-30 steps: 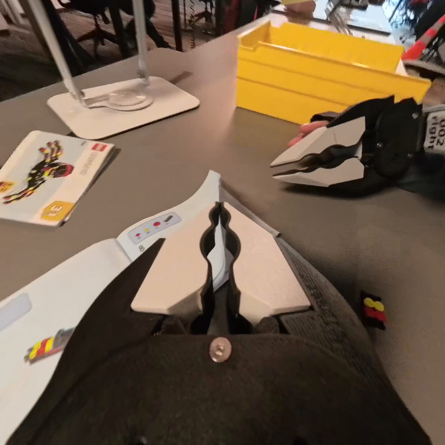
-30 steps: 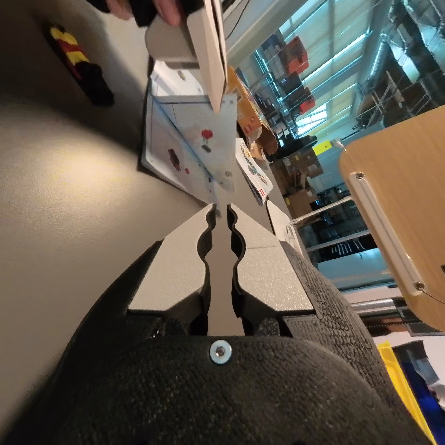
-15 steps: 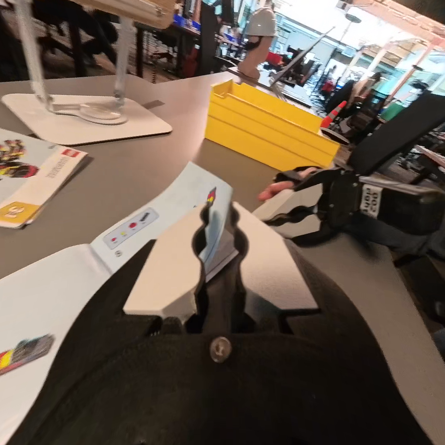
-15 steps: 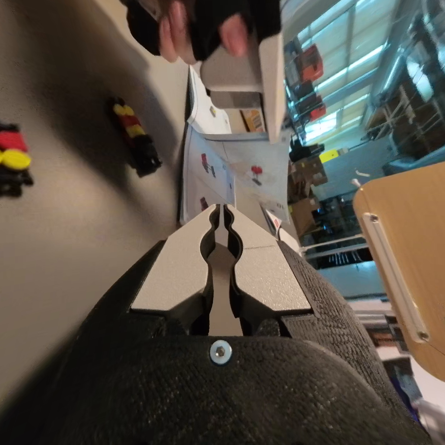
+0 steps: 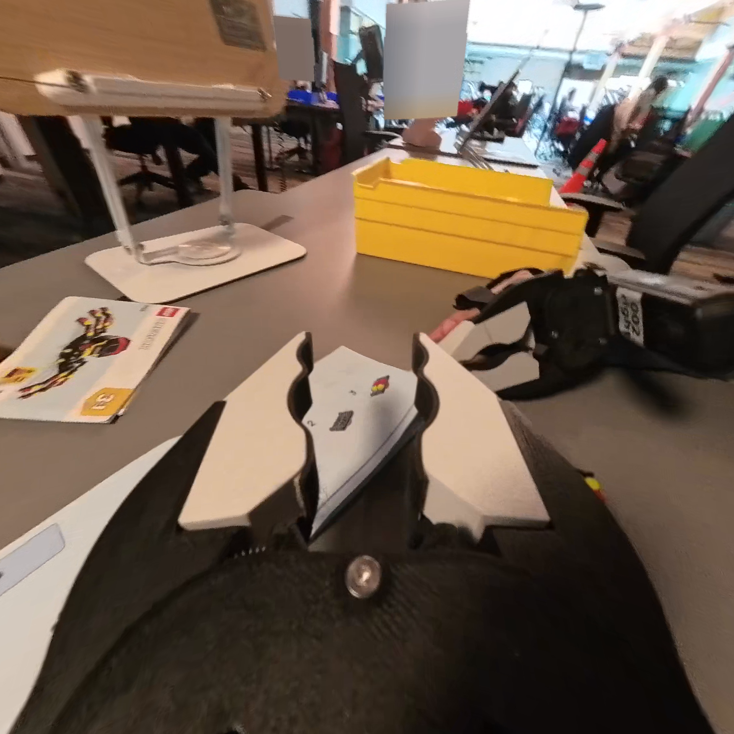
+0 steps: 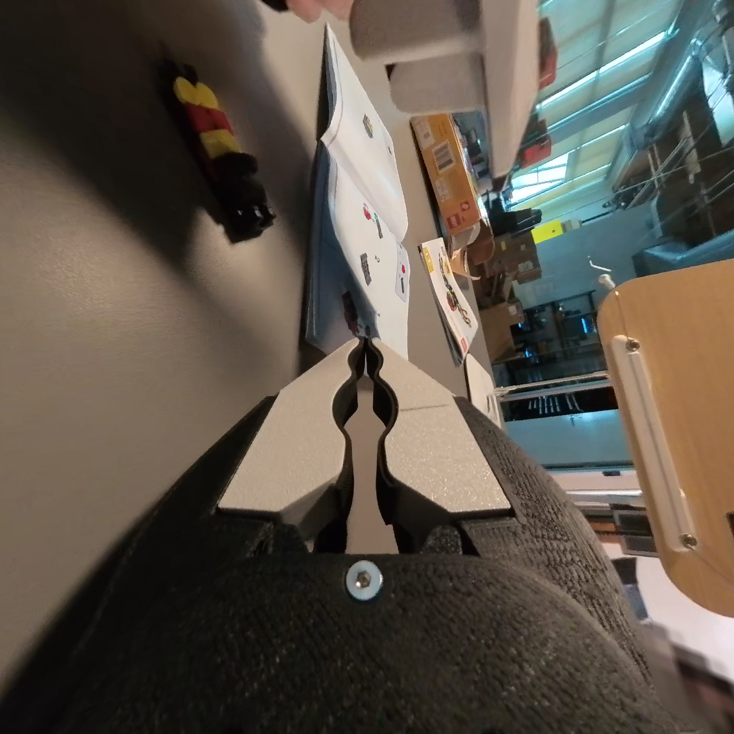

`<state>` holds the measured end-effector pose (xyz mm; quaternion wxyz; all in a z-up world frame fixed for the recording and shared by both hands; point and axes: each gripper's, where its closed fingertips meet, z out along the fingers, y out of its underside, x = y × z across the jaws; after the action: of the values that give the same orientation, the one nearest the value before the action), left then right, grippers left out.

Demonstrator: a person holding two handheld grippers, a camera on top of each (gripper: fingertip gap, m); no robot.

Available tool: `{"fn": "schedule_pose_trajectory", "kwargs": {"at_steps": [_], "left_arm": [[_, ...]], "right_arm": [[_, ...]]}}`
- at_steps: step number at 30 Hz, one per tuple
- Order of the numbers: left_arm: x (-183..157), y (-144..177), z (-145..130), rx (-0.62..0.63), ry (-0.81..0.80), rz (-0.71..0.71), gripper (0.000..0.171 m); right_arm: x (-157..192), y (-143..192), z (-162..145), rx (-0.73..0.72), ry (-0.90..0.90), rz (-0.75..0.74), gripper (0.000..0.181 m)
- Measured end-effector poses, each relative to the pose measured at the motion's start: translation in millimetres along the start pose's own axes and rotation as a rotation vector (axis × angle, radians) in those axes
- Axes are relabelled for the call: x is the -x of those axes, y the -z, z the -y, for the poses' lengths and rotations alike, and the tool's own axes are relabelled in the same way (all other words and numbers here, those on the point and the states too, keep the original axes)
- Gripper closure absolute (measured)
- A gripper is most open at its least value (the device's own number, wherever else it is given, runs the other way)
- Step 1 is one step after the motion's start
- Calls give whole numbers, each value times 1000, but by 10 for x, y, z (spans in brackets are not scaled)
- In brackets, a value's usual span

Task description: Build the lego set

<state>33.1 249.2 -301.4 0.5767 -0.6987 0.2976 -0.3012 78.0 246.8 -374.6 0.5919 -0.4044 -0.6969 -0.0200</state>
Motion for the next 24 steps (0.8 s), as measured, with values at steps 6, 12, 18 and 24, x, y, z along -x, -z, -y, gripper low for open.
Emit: {"fn": "schedule_pose_trajectory", "kwargs": {"at_steps": [6,12,18,24], "left_arm": [[-281,-133,-182,79,-40,-133,134],[-411,-182,-316,176,-68,-242,144],[-315,-237,-420,248,-156,-205,128],[-231,-283,-547,299,-482,-29,134]], "right_arm": [[-13,8,21,-16,18,-21,181],[-26,4,19,-11,22,-35,181],[-52,20,52,-19,60,-66,181],[-95,52,129,-50,91,-107,181]]}}
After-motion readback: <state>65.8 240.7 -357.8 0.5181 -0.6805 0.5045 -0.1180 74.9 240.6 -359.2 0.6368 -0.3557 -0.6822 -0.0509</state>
